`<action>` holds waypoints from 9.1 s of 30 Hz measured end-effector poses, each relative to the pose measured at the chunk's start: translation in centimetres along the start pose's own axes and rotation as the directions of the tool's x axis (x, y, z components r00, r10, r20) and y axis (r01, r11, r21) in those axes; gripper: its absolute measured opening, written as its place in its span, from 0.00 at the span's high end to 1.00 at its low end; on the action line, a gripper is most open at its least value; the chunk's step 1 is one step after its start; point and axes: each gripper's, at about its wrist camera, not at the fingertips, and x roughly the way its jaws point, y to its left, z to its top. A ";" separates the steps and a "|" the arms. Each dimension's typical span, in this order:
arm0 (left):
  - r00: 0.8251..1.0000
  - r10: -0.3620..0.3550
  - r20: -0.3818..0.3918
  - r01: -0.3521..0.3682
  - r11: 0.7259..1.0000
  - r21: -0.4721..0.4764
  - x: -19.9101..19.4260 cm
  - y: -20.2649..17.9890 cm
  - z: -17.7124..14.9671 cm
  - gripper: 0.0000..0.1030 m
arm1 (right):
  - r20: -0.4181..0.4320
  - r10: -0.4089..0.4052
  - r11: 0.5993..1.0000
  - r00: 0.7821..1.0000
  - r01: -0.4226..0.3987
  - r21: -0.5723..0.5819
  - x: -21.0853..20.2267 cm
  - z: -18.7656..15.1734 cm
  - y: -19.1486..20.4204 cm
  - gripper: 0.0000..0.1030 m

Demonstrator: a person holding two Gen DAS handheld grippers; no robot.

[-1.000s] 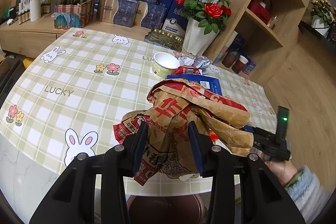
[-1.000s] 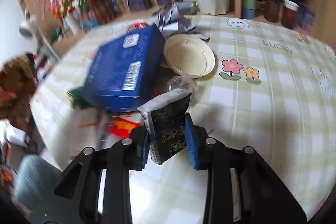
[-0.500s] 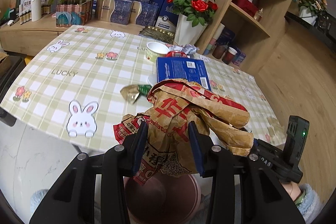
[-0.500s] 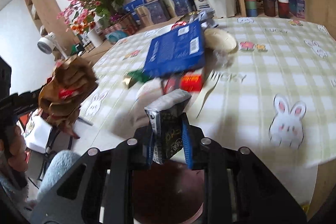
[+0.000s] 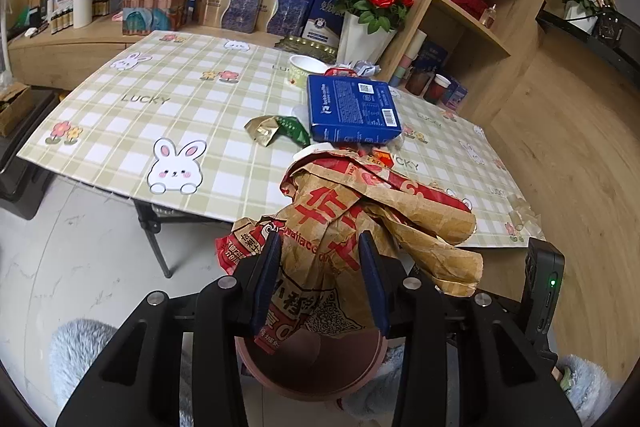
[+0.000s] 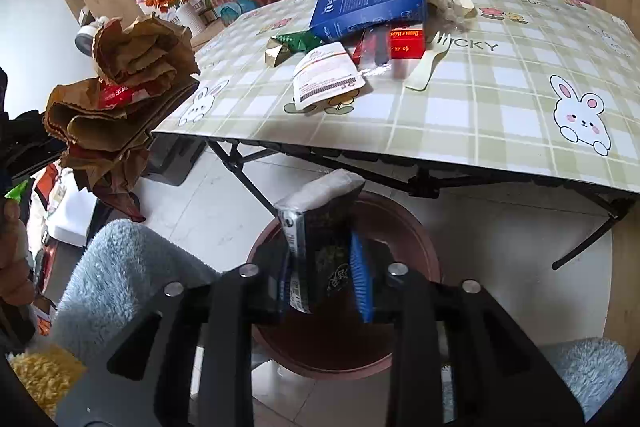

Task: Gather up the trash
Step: 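Lower both held items over the trash bin and open both tools, then reach the right tool to the blue luckin coffee box and grasp it, then grasp the gold-and-green wrapper with the left tool while the right tool holds the coffee box, then carry both items over the trash bin and open both tools to drop them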

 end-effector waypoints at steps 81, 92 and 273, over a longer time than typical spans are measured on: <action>0.967 0.224 0.123 -0.222 0.975 -0.028 5.1 4.2 3.2 0.07 | 0.197 -0.447 0.852 0.873 0.482 -0.206 2.0 9.8 -1.1 0.06; 0.969 0.223 0.104 -0.217 0.974 -0.063 7.2 7.8 6.0 0.07 | 0.166 -0.584 0.631 0.795 0.573 -0.524 12.6 18.3 1.8 0.06; 0.951 0.310 -0.015 -0.310 0.946 -0.091 2.8 5.5 -2.7 0.06 | -0.104 0.039 0.991 0.994 -0.025 0.131 0.8 -0.8 1.3 0.81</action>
